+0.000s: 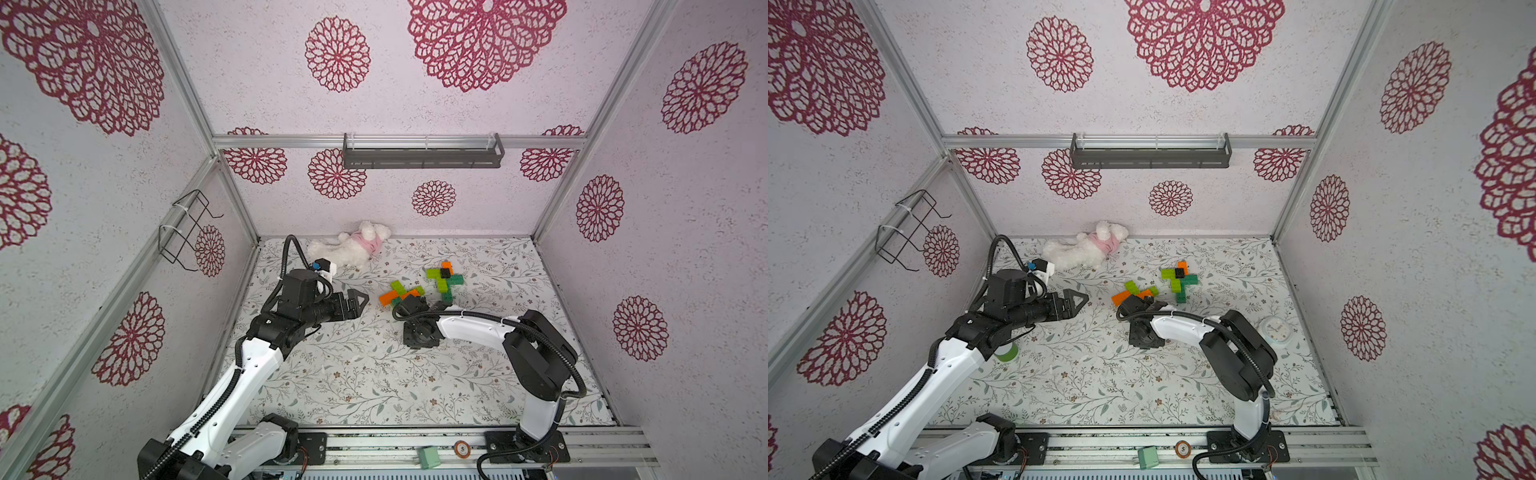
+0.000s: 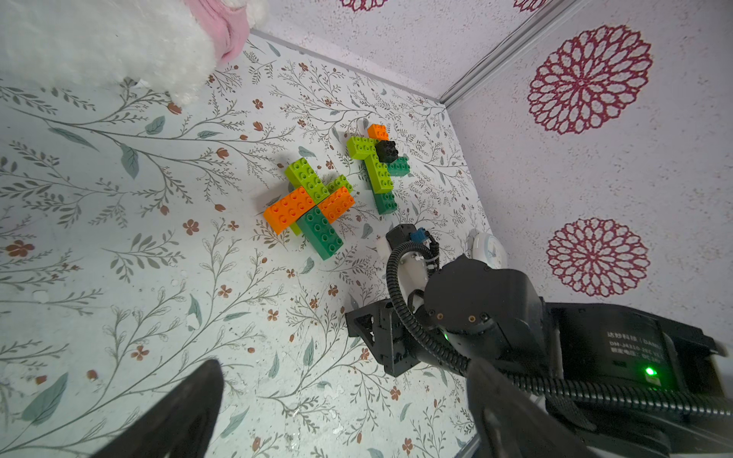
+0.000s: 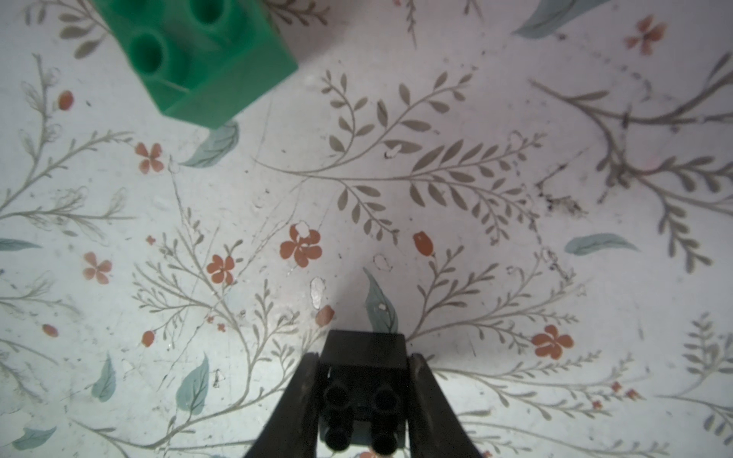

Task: Assemble a small pinwheel with lego
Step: Pick up the lego brick from the center of the board, then assemble the lego brick with the lego brick.

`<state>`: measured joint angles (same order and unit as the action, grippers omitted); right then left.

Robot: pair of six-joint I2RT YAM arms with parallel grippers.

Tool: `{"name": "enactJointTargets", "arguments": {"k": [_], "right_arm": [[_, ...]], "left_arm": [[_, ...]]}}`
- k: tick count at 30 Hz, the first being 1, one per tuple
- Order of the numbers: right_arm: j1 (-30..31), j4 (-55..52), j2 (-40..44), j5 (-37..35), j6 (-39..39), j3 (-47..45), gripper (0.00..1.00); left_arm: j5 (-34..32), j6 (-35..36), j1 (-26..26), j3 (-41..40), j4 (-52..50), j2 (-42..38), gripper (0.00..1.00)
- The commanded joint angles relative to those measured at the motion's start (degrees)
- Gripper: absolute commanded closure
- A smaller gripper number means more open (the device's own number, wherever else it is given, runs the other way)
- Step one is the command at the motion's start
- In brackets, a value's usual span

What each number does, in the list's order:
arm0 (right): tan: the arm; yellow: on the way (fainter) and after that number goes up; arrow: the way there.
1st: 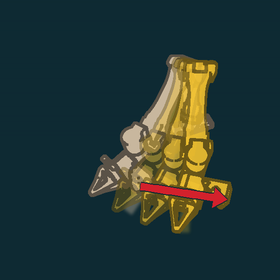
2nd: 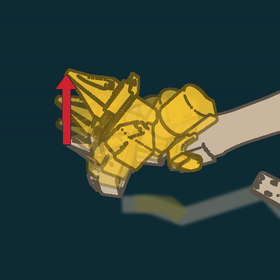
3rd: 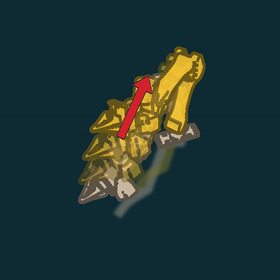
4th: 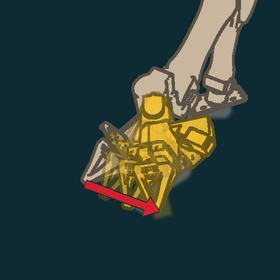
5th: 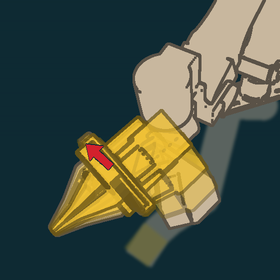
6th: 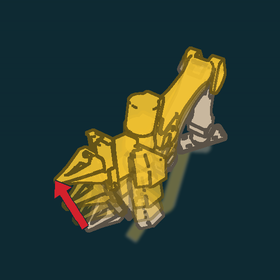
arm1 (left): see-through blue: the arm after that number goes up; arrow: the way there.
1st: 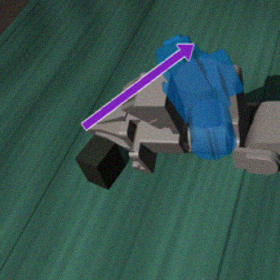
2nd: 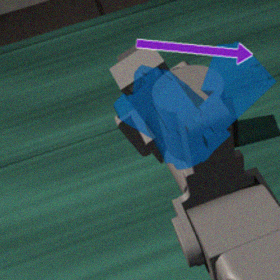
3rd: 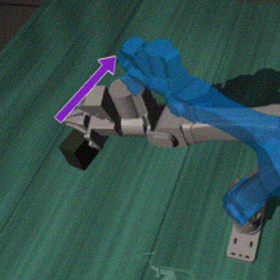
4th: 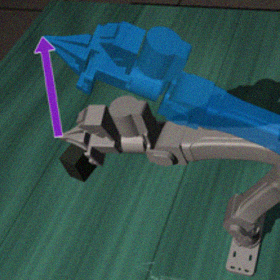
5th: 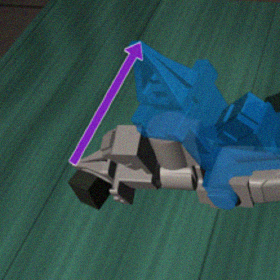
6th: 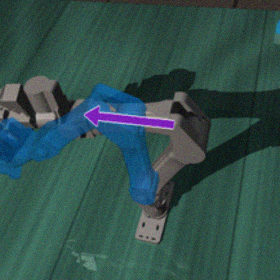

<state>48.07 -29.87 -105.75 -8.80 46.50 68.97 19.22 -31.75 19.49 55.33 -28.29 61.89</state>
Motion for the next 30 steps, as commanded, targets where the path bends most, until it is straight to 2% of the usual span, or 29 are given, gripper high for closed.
{"name": "enactJointTargets", "arguments": {"k": [1, 3, 7, 10, 18, 21, 25, 28, 30], "right_arm": [[0.17, -1.64, 1.83, -1.76, -2.9, 0.6, 0.72], [0.09, -1.94, 2.88, -1.31, -5.42, 1.58, 0.8], [-1.02, -1.67, 4.99, 1.61, -12.33, 3.82, 0.8], [-3.24, -1.58, 5.18, 6.52, -19.15, 7.26, 0.8], [-8.89, -10.32, -4.17, 8.83, -35.71, 25.61, 0.79], [-10.04, -12.65, -9.03, 9.19, -39.18, 31.88, 0.79], [-10.96, -15.63, -15.05, 9.17, -41.5, 39.47, 0.79], [-11.37, -16.15, -17.81, 8.8, -41.74, 42.29, 0.79], [-11.6, -17.02, -19.65, 8.59, -41.85, 44.18, 0.79]], "left_arm": [[-0.22, 0.14, -0.47, 0.11, 0.61, -0.18, 0.03], [-1.18, 0.32, -0.5, 0.11, 0.52, -0.58, 0.03], [-3.36, -0.14, -0.49, -0.07, 0.07, -1.79, 0.03], [-5.18, -0.1, -0.47, 0.1, -0.8, -2.01, 0.03], [-1.46, 0.7, -0.76, 0.08, 1.21, -1.28, 0.03], [0.86, 1.61, -0.74, 0.65, 3.42, -0.24, 0.03], [2.05, -0.56, -0.76, 1.72, 7.21, 1.24, 0.03], [3.66, 1.18, -0.64, 6.77, 3.15, 4.8, 0.03], [4.59, 2.49, -0.65, 7.02, 3.69, 6.13, 0.03]]}}
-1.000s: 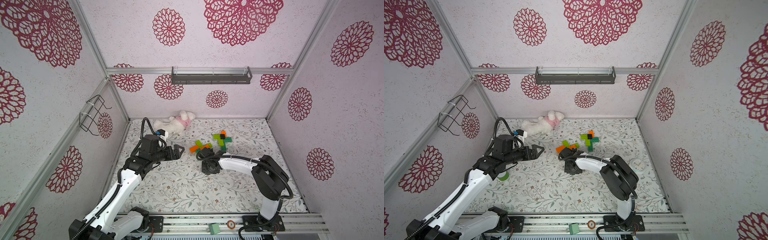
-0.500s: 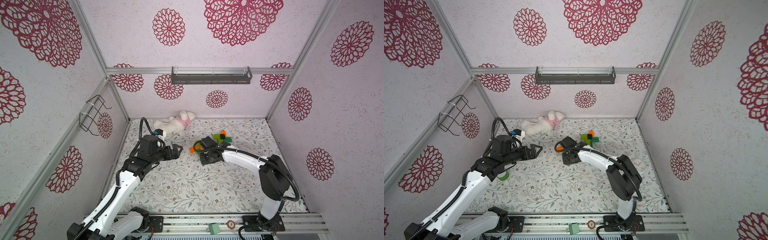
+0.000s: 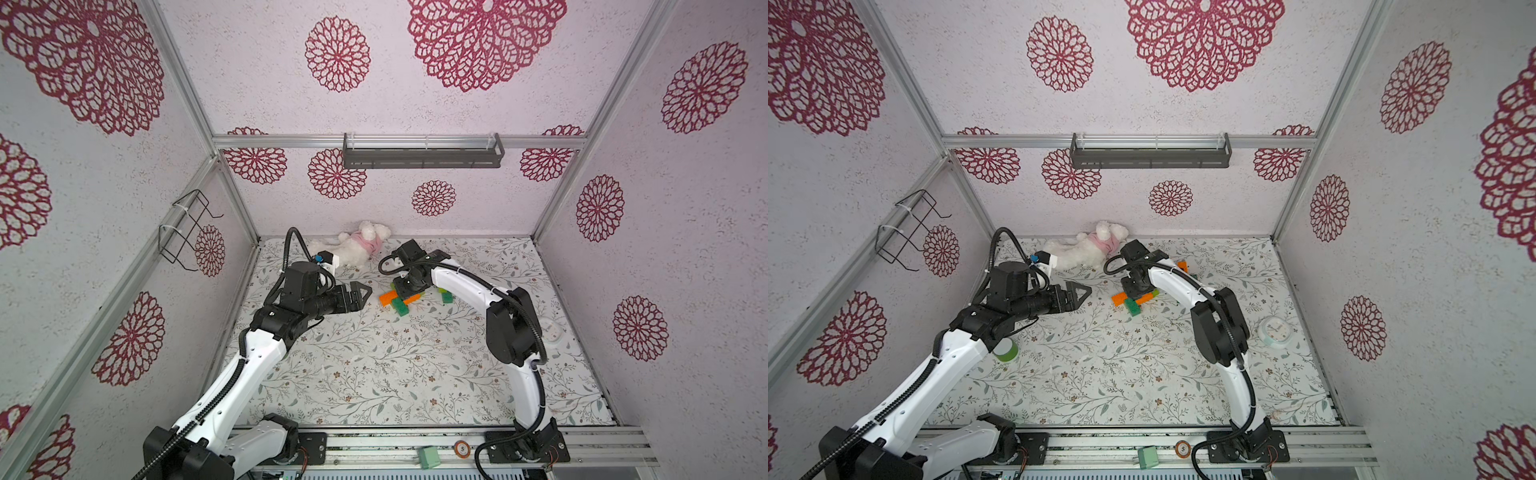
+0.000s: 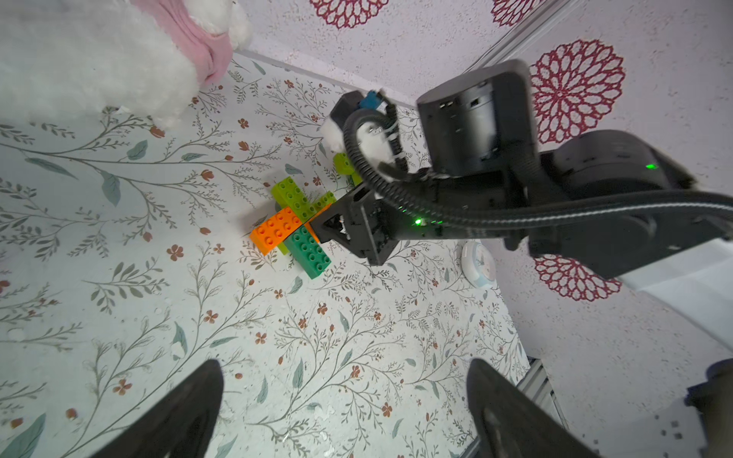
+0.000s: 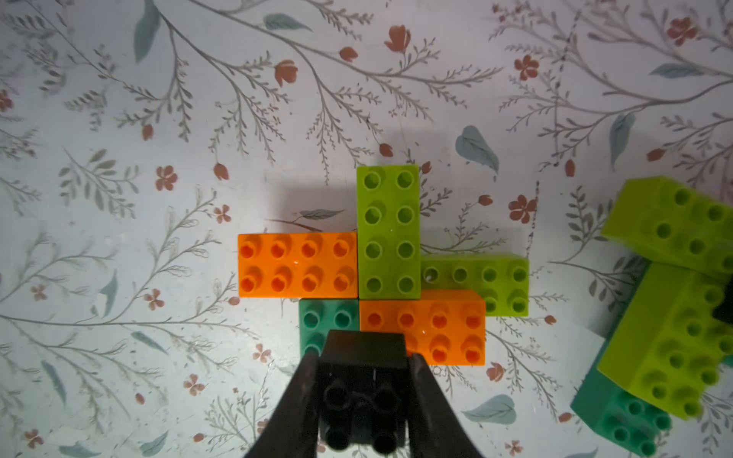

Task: Assemble a small pinwheel with lego
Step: Assemble the lego brick with the lego brick.

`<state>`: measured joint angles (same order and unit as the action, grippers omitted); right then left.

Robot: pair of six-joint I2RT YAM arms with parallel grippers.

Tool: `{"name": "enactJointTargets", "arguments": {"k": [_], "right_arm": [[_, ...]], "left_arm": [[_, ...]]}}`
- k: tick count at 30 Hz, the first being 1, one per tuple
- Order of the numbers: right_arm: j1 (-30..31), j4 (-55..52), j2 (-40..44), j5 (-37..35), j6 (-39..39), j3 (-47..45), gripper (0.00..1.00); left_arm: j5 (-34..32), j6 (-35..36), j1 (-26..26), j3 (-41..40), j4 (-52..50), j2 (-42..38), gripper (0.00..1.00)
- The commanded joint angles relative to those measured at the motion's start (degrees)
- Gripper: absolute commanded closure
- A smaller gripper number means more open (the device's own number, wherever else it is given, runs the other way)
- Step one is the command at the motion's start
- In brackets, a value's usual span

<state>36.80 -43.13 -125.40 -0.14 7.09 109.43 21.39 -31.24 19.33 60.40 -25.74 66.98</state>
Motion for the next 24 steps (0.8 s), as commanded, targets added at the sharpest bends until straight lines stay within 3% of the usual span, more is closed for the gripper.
{"name": "enactJointTargets", "arguments": {"k": [1, 9, 24], "right_arm": [[-0.34, -4.12, -0.55, -0.02, -2.57, 4.46, 0.79], [-0.37, -5.98, -3.07, 0.0, -2.52, 8.2, 0.79], [-0.4, -7.98, -7.15, -0.07, -2.61, 13.4, 0.79]], "left_arm": [[2.61, 1.93, -0.56, 1.03, 2.23, 1.05, 0.03], [3.12, 0.85, -0.81, -3.75, 4.92, -0.21, 0.03], [2.15, 2.14, -1.01, -3.4, 2.98, -0.37, 0.03]]}}
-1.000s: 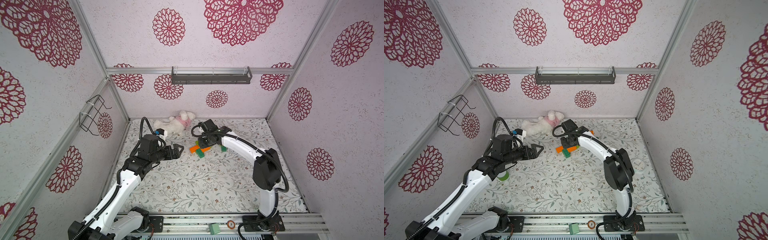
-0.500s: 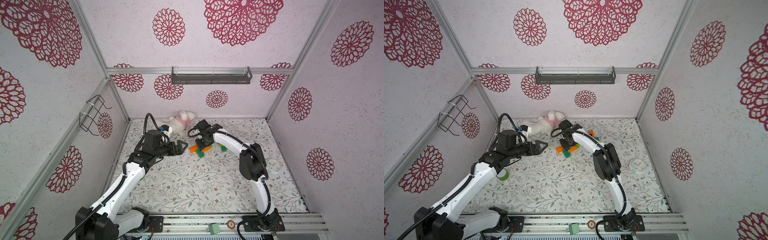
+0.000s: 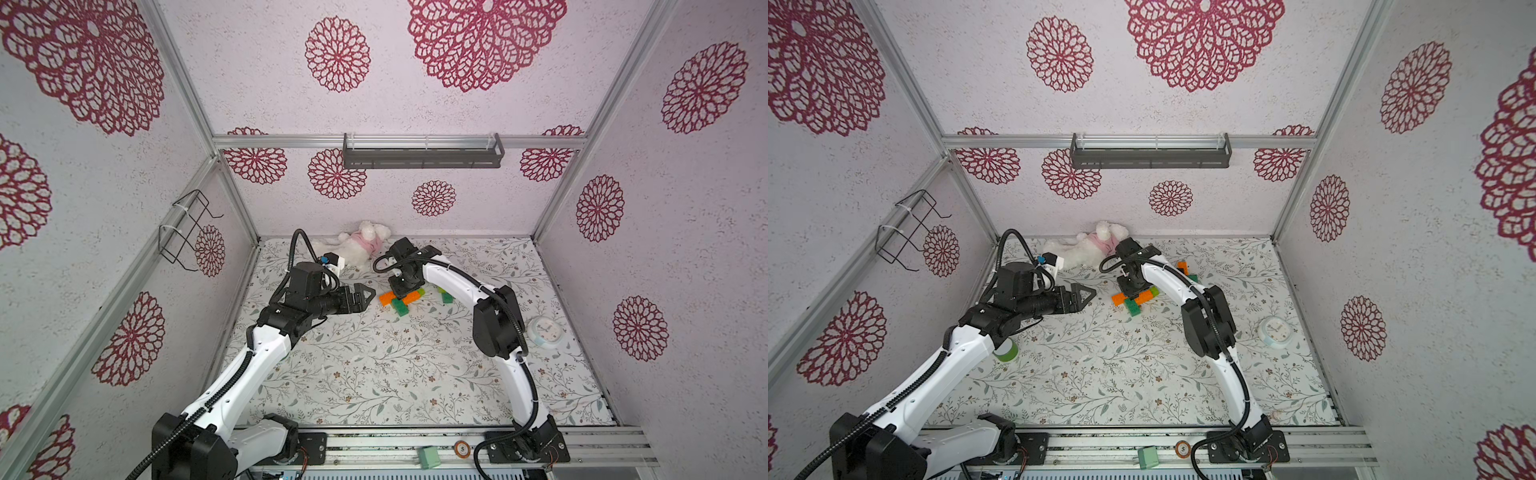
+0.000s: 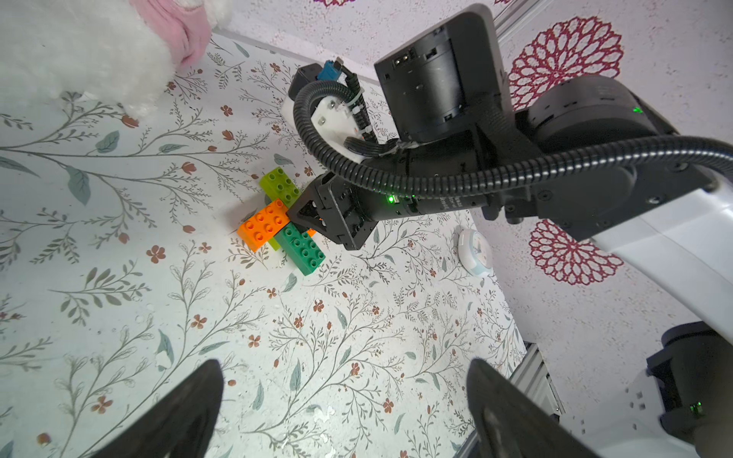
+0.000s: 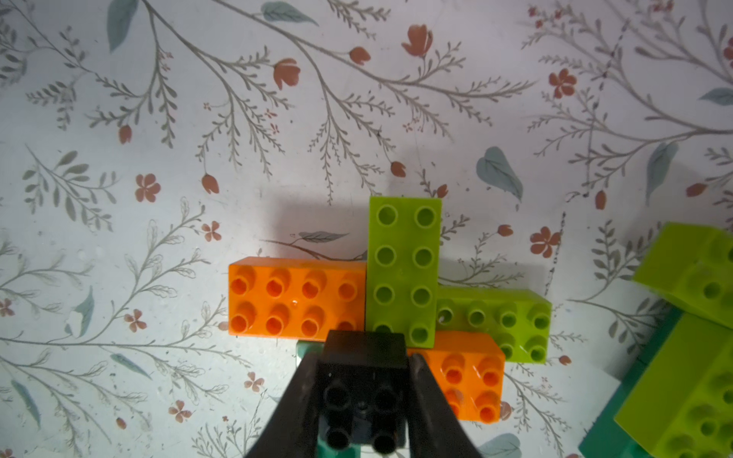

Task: Assemble a small pinwheel with lego
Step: Assemble the lego brick with the lego brick.

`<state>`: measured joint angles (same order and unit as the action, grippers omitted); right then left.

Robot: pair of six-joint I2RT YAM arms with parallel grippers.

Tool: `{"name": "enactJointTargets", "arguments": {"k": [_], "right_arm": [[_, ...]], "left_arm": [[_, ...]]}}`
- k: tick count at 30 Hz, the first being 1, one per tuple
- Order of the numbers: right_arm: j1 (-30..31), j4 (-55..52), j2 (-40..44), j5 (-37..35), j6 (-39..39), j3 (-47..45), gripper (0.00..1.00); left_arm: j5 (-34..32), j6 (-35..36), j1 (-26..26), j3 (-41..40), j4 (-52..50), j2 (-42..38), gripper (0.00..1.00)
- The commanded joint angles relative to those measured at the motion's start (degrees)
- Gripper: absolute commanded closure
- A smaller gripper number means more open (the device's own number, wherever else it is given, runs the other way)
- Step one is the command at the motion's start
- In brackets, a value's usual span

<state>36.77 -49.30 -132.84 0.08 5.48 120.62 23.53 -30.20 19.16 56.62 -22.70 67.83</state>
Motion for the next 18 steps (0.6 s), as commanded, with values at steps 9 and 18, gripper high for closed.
{"name": "enactJointTargets", "arguments": {"k": [9, 18], "right_arm": [[-0.48, -3.49, -1.94, -0.79, -0.88, 4.16, 0.79], [-0.91, -4.83, -3.08, -0.91, -0.82, 4.23, 0.8]], "left_arm": [[-0.52, 1.29, -0.81, 0.33, -0.33, -1.46, 0.03], [-0.77, 1.58, -0.89, 0.42, -0.59, -1.56, 0.03]]}}
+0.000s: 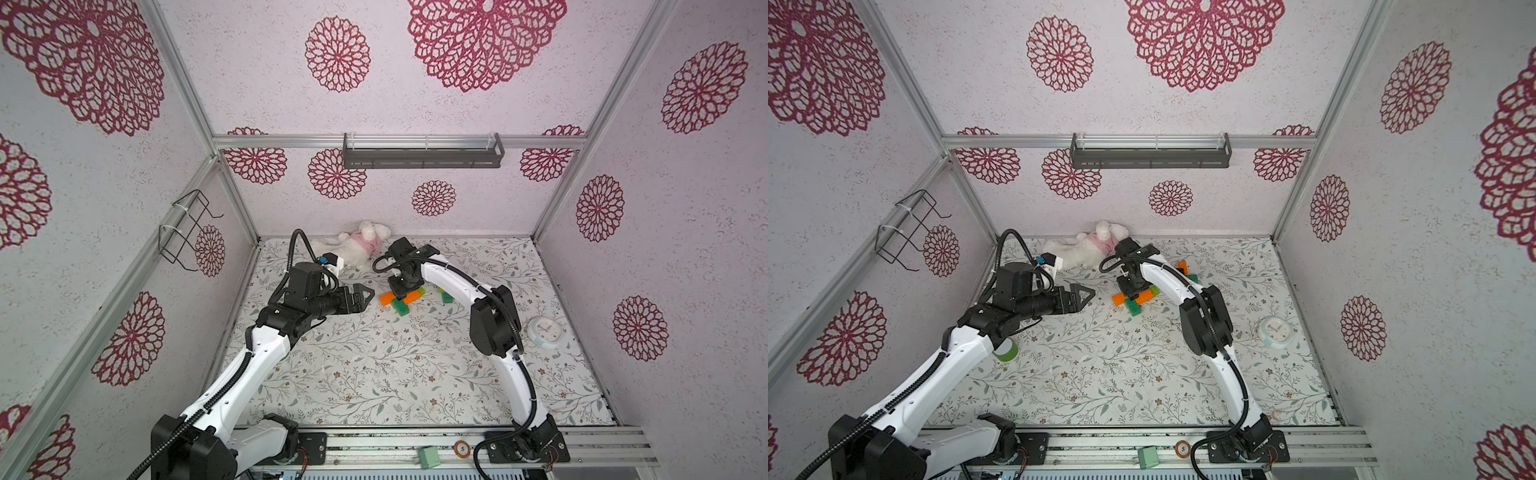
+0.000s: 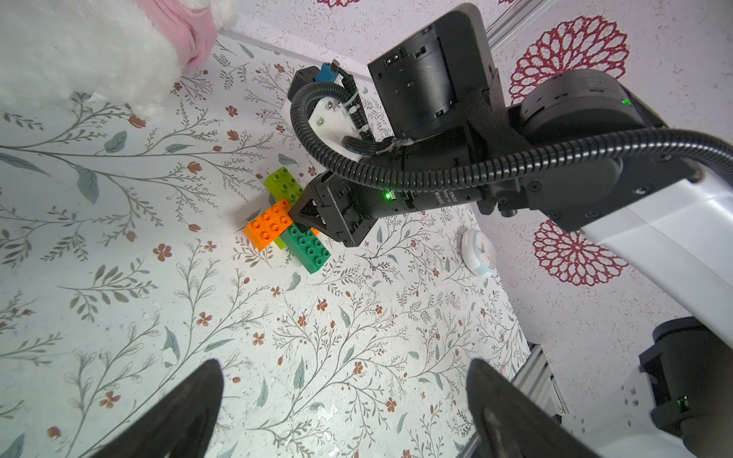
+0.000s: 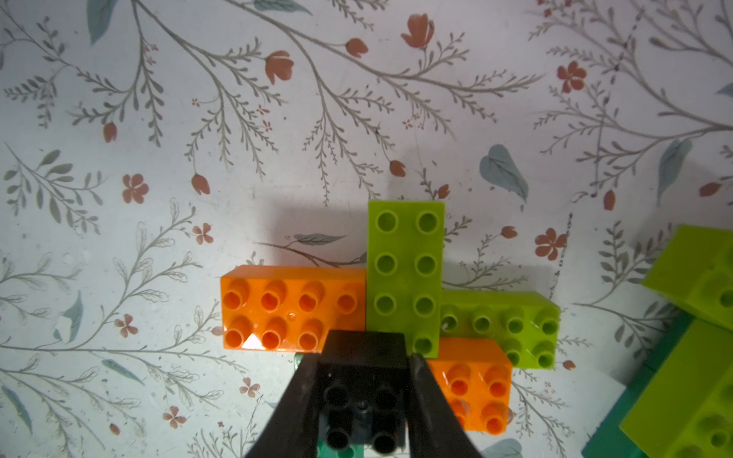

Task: Assemble a small pinwheel with lego
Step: Assemble the lego brick with the lego brick.

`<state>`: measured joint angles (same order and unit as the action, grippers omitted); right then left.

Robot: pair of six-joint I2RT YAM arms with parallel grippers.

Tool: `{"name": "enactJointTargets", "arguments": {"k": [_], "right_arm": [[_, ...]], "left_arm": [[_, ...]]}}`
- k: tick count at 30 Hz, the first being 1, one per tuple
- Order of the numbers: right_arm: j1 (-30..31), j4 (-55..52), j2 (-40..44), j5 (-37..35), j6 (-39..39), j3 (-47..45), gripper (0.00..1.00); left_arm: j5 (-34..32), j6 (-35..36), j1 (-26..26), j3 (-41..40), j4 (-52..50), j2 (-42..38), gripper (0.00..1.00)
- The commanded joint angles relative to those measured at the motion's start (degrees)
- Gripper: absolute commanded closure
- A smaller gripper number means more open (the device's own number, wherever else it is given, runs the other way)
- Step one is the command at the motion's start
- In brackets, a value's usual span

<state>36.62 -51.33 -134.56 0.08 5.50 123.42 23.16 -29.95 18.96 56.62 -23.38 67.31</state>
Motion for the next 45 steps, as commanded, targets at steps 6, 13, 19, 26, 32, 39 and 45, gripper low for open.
{"name": "enactJointTargets", "arguments": {"k": [6, 13, 19, 26, 32, 39, 45], "right_arm": [[-1.19, -3.23, -3.07, -0.45, -0.72, 1.87, 0.8], [-1.99, -4.06, -4.72, 1.24, -0.75, 2.06, 0.81], [-2.09, -3.64, -4.95, 2.1, -0.66, -1.36, 0.81], [-2.11, -0.82, -4.89, 1.65, -1.09, -5.01, 0.82], [-2.08, 8.09, 1.47, 3.74, -0.8, -20.15, 0.82], [-1.59, 10.02, 7.31, 4.33, 3.09, -23.14, 0.82], [-0.57, 10.16, 12.29, 2.85, 10.06, -23.83, 0.81]], "left_arm": [[-0.64, 1.64, -0.68, 0.24, -0.09, -1.1, 0.03], [-0.47, 1.84, -0.73, 0.16, -0.09, -1.04, 0.03], [-0.92, 2.09, -0.68, 0.15, -0.35, -1.21, 0.03], [-2.21, 2.75, -0.75, -0.11, -0.64, -1.91, 0.03], [-2.9, 3.07, -0.7, -0.28, -0.7, -2.7, 0.03], [-2.28, 2.82, -0.68, -0.29, -0.53, -2.69, 0.03], [-2.84, 2.78, -0.68, -0.51, -0.54, -3.82, 0.03]]}}
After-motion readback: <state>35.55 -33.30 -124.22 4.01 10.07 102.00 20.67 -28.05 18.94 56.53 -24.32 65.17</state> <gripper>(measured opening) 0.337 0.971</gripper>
